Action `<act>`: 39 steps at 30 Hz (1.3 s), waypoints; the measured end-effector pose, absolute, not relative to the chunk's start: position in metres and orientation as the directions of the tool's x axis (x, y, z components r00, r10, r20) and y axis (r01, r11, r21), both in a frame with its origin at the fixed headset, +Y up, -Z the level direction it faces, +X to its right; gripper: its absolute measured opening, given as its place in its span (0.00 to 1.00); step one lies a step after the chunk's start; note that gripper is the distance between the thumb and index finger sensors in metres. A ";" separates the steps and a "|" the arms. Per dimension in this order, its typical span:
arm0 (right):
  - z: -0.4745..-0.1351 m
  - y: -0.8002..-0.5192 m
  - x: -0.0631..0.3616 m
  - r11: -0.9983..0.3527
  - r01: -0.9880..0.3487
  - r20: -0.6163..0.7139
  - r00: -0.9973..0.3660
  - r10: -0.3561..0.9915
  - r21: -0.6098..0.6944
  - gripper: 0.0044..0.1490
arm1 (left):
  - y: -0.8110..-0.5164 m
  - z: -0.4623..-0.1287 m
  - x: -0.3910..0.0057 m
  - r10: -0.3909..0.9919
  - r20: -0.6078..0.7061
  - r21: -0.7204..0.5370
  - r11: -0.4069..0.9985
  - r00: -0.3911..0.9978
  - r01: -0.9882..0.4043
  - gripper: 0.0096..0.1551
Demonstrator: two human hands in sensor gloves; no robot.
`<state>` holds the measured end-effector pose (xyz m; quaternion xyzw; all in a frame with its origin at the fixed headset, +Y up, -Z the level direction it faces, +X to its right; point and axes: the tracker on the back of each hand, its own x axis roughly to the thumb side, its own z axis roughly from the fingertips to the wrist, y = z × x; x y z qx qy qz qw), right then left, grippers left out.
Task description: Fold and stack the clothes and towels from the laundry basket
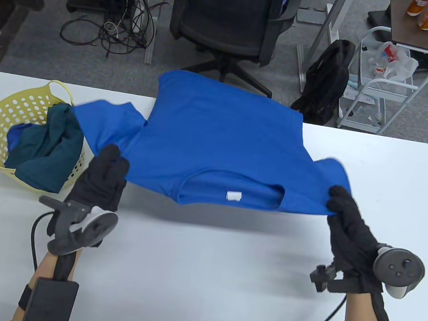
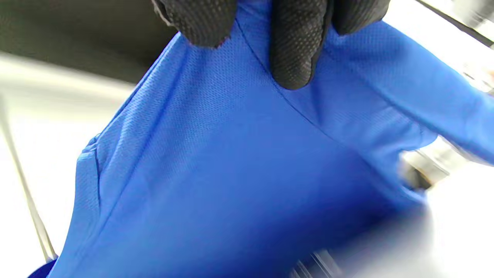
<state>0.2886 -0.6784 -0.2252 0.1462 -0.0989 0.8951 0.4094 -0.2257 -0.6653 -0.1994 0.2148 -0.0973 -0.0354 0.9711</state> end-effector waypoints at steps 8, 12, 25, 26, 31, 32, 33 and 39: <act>-0.209 -0.746 0.284 -0.772 -0.570 0.132 -0.774 0.620 0.280 0.25 | -0.755 -0.184 -0.221 -0.025 0.203 -0.015 0.999 0.979 0.029 0.25; -0.206 -0.752 0.279 -0.789 -0.519 0.122 -0.805 0.581 0.329 0.24 | -0.756 -0.181 -0.223 -0.025 0.206 -0.049 0.998 0.978 0.036 0.24; -0.209 -0.767 0.258 -0.890 -0.409 0.027 -0.906 0.422 0.200 0.33 | -0.769 -0.192 -0.222 0.207 -0.009 -0.200 0.958 0.978 -0.205 0.35; -0.209 -0.767 0.252 -0.920 -0.343 0.011 -0.936 0.351 0.190 0.29 | -0.768 -0.194 -0.220 0.180 -0.041 -0.193 0.964 0.983 -0.185 0.32; -0.205 -0.767 0.231 -0.987 -0.070 0.009 -0.997 0.072 0.146 0.32 | -0.774 -0.196 -0.210 -0.097 -0.035 -0.293 0.952 0.995 0.083 0.34; -0.204 -0.770 0.226 -0.985 -0.032 -0.012 -0.999 0.030 0.169 0.37 | -0.776 -0.196 -0.209 -0.125 -0.035 -0.338 0.935 0.991 0.107 0.38; -0.204 -0.772 0.224 -0.982 -0.010 -0.020 -1.000 0.007 0.187 0.43 | -0.775 -0.195 -0.209 -0.127 -0.035 -0.334 0.937 0.991 0.108 0.40; -0.213 -0.770 0.220 -0.948 0.078 0.119 -0.992 -0.043 0.308 0.67 | -0.780 -0.199 -0.208 -0.137 0.279 -0.277 0.936 0.950 0.216 0.67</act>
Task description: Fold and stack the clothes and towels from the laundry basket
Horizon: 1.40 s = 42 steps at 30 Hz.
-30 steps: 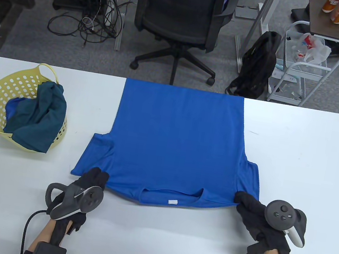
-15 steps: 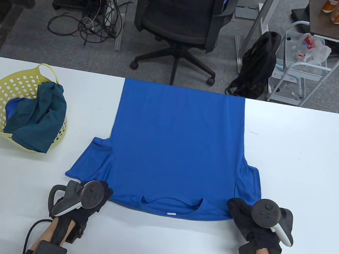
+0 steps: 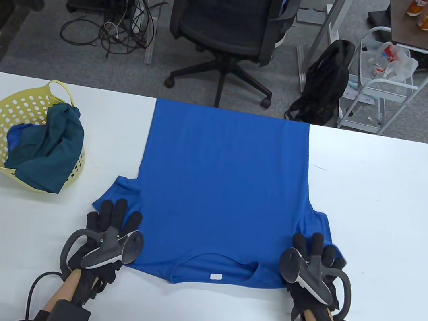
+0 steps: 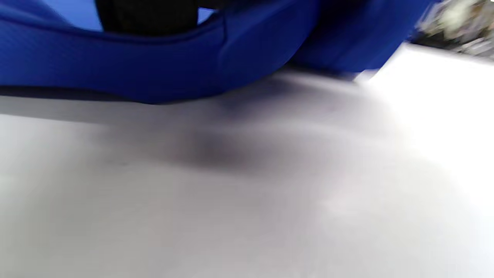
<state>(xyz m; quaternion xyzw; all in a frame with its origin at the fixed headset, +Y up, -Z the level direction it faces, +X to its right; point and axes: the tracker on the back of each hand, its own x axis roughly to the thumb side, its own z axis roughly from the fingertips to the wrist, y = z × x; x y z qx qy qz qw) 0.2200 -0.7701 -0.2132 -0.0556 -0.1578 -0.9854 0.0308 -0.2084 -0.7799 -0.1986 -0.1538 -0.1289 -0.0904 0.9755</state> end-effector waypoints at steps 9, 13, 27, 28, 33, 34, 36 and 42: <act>-0.217 -0.789 0.245 -0.752 -0.084 0.105 -0.974 0.200 0.654 0.76 | -0.786 -0.192 -0.221 -0.113 0.244 -0.610 0.754 0.963 0.243 0.82; -0.210 -0.791 0.239 -0.746 0.014 0.162 -0.979 0.126 0.666 0.80 | -0.786 -0.185 -0.213 -0.179 0.272 -0.610 0.728 0.946 0.313 0.84; -0.183 -0.793 0.236 -0.752 0.090 0.249 -0.963 0.100 0.653 0.84 | -0.786 -0.166 -0.212 -0.231 0.301 -0.589 0.718 0.925 0.371 0.85; -0.183 -0.792 0.236 -0.754 0.090 0.250 -0.963 0.100 0.651 0.84 | -0.786 -0.166 -0.211 -0.233 0.303 -0.587 0.718 0.924 0.374 0.85; -0.182 -0.793 0.236 -0.758 0.083 0.252 -0.962 0.109 0.647 0.84 | -0.786 -0.162 -0.207 -0.251 0.324 -0.574 0.714 0.912 0.400 0.85; -0.182 -0.793 0.236 -0.758 0.084 0.253 -0.961 0.110 0.647 0.83 | -0.786 -0.161 -0.205 -0.255 0.329 -0.571 0.713 0.909 0.407 0.85; -0.181 -0.792 0.236 -0.759 0.086 0.256 -0.961 0.108 0.646 0.83 | -0.786 -0.159 -0.204 -0.260 0.333 -0.568 0.712 0.906 0.413 0.84; -0.180 -0.792 0.236 -0.768 0.091 0.258 -0.961 0.099 0.634 0.82 | -0.786 -0.158 -0.205 -0.259 0.326 -0.568 0.715 0.909 0.408 0.84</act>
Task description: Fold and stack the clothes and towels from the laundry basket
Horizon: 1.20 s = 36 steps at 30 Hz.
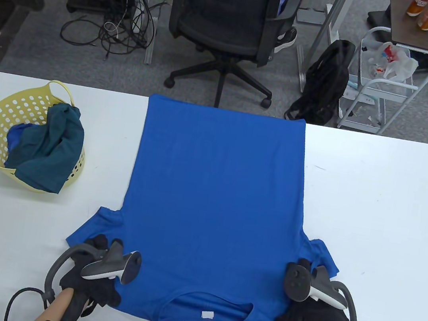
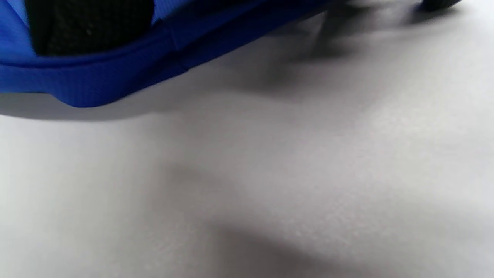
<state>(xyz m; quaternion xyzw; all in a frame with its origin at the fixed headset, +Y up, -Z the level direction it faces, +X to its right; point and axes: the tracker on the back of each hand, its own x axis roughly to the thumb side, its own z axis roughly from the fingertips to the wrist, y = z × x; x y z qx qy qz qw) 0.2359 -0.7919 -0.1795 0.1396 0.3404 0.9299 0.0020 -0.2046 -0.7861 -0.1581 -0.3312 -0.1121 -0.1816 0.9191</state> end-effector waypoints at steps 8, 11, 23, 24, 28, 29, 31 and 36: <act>-0.174 -0.728 0.237 -0.929 0.061 0.231 -0.973 0.027 0.366 0.66 | -0.758 -0.149 -0.189 -0.310 0.327 -0.429 0.793 0.893 0.433 0.67; -0.189 -0.696 0.230 -0.968 0.051 0.226 -0.974 0.006 0.245 0.61 | -0.744 -0.154 -0.176 -0.277 0.278 -0.341 0.867 0.920 0.364 0.65; -0.359 -0.761 0.171 -0.891 0.028 0.095 -0.995 0.017 0.452 0.60 | -0.810 -0.203 -0.108 -0.041 0.355 -0.614 0.743 0.934 0.266 0.75; -0.365 -0.770 0.171 -0.876 -0.009 0.076 -0.996 0.052 0.483 0.60 | -0.812 -0.202 -0.108 -0.040 0.371 -0.627 0.726 0.928 0.283 0.75; -0.376 -0.794 0.176 -0.822 0.009 0.037 -0.999 0.014 0.570 0.58 | -0.808 -0.211 -0.117 -0.013 0.397 -0.629 0.724 0.918 0.282 0.76; -0.375 -0.795 0.178 -0.804 0.010 0.036 -0.999 0.014 0.595 0.58 | -0.808 -0.217 -0.122 -0.026 0.404 -0.629 0.718 0.915 0.298 0.76; -0.368 -0.793 0.179 -0.834 -0.013 0.051 -0.997 0.049 0.552 0.59 | -0.807 -0.230 -0.133 -0.026 0.402 -0.638 0.709 0.915 0.300 0.76; -0.326 -0.781 0.175 -0.830 0.184 0.191 -0.977 -0.095 0.527 0.62 | -0.802 -0.266 -0.170 -0.093 0.417 -0.632 0.685 0.904 0.362 0.75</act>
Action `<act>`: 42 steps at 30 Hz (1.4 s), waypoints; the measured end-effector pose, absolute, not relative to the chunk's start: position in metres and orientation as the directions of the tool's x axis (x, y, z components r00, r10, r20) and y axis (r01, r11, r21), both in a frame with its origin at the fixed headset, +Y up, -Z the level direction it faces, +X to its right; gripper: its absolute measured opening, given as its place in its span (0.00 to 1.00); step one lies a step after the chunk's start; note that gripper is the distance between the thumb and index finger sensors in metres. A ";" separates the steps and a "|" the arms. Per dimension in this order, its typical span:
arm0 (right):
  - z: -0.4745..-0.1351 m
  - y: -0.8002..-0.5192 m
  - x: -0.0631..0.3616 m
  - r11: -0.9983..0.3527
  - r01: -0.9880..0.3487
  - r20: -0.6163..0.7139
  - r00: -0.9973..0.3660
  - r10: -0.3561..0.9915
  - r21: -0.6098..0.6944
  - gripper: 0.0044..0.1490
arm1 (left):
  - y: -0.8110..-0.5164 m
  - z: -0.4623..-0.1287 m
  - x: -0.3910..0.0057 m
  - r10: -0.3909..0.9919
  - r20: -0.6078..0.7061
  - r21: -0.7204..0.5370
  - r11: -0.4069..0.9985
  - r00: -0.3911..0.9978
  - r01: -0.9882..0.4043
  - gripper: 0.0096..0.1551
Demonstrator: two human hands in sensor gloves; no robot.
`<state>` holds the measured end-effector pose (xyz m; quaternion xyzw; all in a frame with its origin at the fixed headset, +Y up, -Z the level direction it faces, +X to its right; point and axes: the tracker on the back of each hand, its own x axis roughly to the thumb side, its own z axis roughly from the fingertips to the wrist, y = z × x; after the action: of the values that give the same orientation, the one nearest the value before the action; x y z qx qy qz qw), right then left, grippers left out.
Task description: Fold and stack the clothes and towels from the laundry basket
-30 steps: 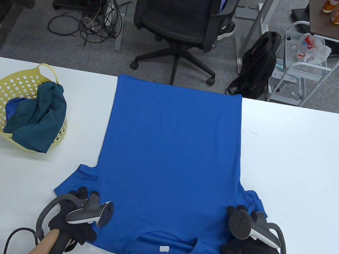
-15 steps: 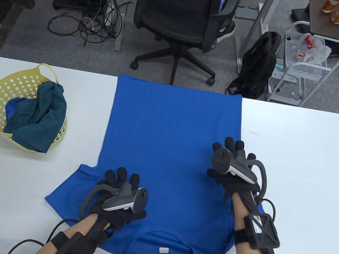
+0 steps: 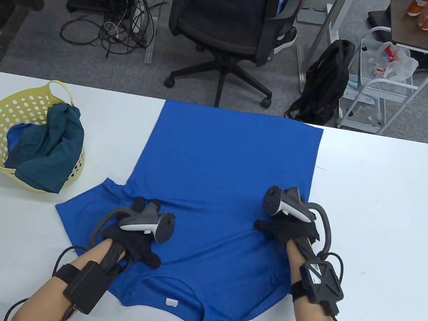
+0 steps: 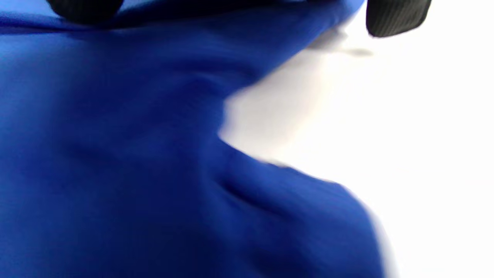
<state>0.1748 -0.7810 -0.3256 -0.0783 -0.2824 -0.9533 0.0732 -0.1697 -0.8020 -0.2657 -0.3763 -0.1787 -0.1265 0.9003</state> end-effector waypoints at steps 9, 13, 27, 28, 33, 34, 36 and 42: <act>-0.276 -0.756 0.173 -0.916 0.187 0.263 -0.960 -0.094 0.355 0.58 | -0.773 -0.242 -0.168 -0.115 0.428 -0.396 0.868 0.896 0.301 0.63; -0.323 -0.751 0.210 -0.928 0.011 0.034 -0.999 0.002 0.373 0.57 | -0.779 -0.218 -0.142 -0.048 0.348 -0.389 0.901 0.936 0.191 0.64; -0.308 -0.779 0.262 -0.786 -0.104 -0.033 -0.994 0.106 0.610 0.60 | -0.805 -0.208 -0.148 -0.106 0.456 -0.590 0.707 0.884 0.389 0.82; -0.307 -0.778 0.264 -0.774 -0.128 -0.055 -0.991 0.120 0.620 0.60 | -0.804 -0.206 -0.152 -0.111 0.473 -0.587 0.700 0.874 0.407 0.83; -0.305 -0.776 0.270 -0.790 -0.132 -0.088 -0.991 0.098 0.599 0.54 | -0.799 -0.196 -0.180 -0.147 0.495 -0.527 0.733 0.856 0.430 0.79; -0.305 -0.776 0.270 -0.790 -0.136 -0.088 -0.991 0.103 0.598 0.54 | -0.798 -0.196 -0.184 -0.141 0.477 -0.522 0.748 0.867 0.409 0.78; -0.308 -0.767 0.267 -0.801 -0.144 -0.089 -0.990 0.114 0.581 0.51 | -0.791 -0.195 -0.190 -0.084 0.432 -0.524 0.787 0.898 0.326 0.71; -0.334 -0.759 0.259 -0.914 -0.150 -0.120 -0.986 0.113 0.377 0.49 | -0.773 -0.184 -0.144 -0.065 0.179 -0.422 0.896 0.982 0.137 0.56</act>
<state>0.2586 -0.7589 -0.3340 0.0479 -0.1964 -0.9770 -0.0674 -0.1440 -0.7731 -0.1840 -0.2217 -0.0804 -0.0521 0.9704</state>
